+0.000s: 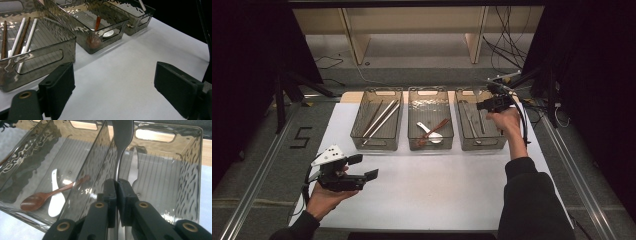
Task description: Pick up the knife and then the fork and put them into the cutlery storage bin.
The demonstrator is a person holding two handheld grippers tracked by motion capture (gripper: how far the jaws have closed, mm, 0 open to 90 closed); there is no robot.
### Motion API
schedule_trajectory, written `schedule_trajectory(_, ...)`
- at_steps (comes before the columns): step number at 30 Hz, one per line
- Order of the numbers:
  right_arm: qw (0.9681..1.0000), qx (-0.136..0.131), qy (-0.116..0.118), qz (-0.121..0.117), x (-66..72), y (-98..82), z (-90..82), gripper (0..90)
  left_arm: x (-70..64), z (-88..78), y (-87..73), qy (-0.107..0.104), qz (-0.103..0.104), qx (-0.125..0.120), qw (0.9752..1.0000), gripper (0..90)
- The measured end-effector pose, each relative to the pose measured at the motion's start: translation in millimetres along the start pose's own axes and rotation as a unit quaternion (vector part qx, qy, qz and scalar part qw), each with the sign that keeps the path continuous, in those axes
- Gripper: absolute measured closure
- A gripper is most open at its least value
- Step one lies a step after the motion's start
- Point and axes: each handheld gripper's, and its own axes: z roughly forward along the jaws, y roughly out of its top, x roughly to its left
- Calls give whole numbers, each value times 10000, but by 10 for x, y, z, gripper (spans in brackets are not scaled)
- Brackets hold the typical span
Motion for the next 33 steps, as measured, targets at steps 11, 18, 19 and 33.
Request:
schedule_trajectory(11,9998,159,24,93,12,-47,138,864,-3,-2,2,-3,-1,-7,10000,163)
schedule_trajectory(18,9996,199,58,210,34,-70,220,858,0,-12,2,-7,-2,-15,10000,163)
schedule_trajectory(19,9994,226,70,245,31,-80,235,854,-1,-12,2,-9,1,-14,10000,163)
schedule_trajectory(33,9992,249,105,295,-6,-128,172,589,-6,-5,6,-11,4,1,10000,163)
